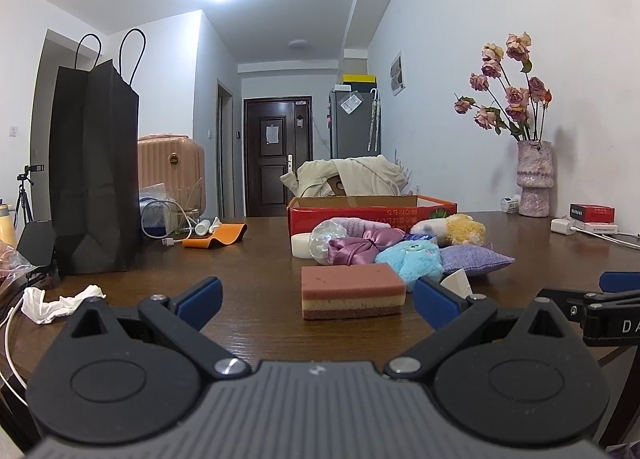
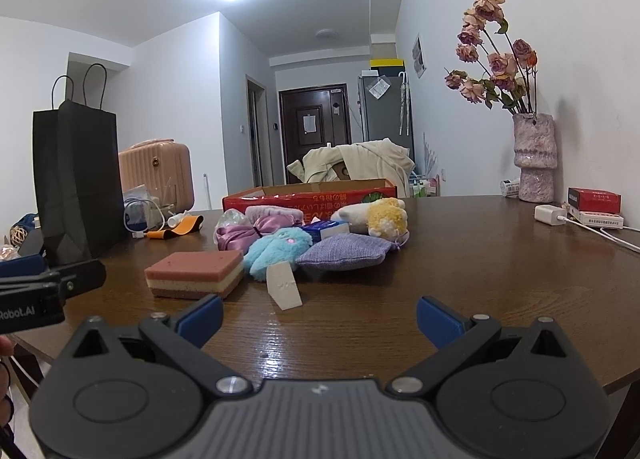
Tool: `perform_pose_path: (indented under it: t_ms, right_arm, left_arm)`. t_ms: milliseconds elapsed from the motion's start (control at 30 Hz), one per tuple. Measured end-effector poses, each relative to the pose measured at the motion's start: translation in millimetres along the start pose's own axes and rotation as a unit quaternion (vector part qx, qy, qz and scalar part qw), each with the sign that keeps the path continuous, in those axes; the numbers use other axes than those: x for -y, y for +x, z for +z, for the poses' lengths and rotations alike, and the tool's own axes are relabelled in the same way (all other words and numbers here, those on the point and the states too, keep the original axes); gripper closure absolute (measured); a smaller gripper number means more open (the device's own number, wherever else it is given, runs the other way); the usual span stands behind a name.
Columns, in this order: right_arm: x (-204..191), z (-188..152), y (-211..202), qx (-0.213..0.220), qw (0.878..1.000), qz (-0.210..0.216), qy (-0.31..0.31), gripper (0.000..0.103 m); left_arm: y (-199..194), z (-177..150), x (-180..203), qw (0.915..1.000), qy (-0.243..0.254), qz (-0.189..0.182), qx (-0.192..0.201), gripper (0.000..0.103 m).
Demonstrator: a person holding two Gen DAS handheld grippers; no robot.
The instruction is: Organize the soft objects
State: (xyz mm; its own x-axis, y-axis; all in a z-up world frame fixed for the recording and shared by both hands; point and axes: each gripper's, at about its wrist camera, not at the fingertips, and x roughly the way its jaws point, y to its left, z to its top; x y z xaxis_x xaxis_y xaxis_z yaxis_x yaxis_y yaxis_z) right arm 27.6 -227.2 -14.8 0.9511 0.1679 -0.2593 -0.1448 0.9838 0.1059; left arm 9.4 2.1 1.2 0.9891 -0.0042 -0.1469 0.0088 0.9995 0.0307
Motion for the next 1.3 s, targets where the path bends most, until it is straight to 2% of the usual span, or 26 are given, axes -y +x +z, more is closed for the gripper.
perform_pose_path:
  t_ms: [1300]
  right_arm:
    - [1.1, 3.4, 2.9, 0.004, 1.0, -0.001, 0.0, 0.0]
  left_arm:
    - [3.5, 0.0, -3.7, 1.0, -0.005, 0.004, -0.004, 0.0]
